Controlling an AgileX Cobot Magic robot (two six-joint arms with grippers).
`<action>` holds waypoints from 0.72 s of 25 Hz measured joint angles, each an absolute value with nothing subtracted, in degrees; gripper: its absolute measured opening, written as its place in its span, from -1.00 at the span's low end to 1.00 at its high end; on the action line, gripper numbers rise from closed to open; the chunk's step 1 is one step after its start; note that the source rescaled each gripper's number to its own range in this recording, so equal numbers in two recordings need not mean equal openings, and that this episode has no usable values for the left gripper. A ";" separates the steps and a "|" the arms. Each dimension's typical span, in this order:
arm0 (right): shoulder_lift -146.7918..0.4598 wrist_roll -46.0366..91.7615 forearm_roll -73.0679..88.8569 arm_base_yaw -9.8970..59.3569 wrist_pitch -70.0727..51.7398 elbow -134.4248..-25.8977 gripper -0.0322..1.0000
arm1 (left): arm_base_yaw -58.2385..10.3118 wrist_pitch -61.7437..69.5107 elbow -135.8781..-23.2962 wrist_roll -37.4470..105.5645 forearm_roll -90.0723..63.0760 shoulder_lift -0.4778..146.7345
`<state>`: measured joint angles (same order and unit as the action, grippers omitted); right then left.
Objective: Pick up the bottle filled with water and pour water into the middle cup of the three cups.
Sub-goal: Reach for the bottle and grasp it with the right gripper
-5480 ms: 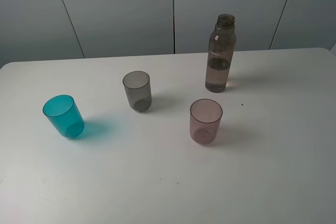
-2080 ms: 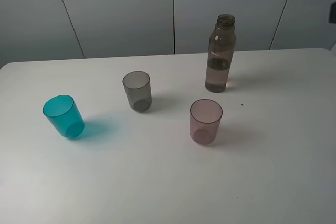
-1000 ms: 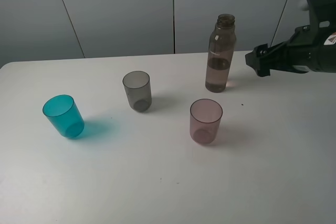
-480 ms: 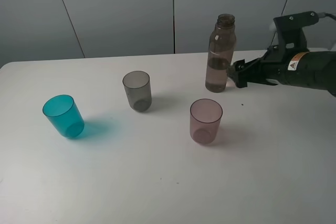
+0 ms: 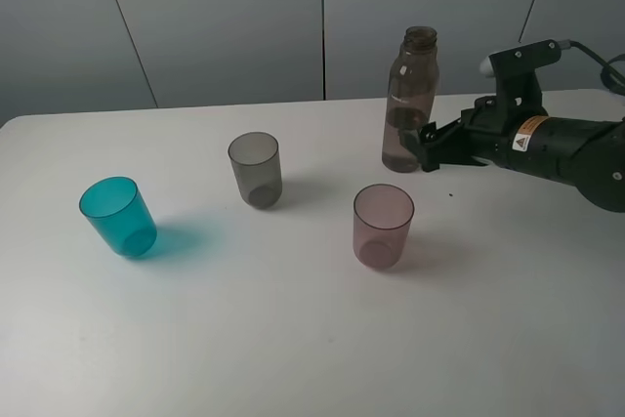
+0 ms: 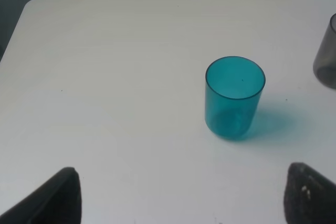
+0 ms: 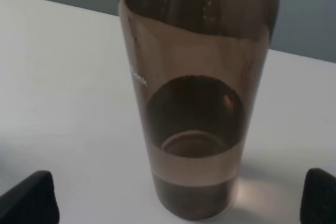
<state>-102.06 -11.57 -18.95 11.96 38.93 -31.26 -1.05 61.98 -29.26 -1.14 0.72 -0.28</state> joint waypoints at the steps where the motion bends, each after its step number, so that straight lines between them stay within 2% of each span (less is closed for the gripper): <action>1: -102.58 -11.72 -19.31 11.46 39.40 -31.26 1.00 | -1.05 61.98 -29.26 -1.14 0.72 -0.28; 7: -105.19 -12.50 -23.84 8.53 42.39 -31.37 1.00 | -1.05 61.98 -29.26 -1.14 0.72 -0.28; 18: -113.54 -14.47 -28.19 8.08 44.16 -37.82 1.00 | -1.05 61.98 -29.26 -1.14 0.72 -0.28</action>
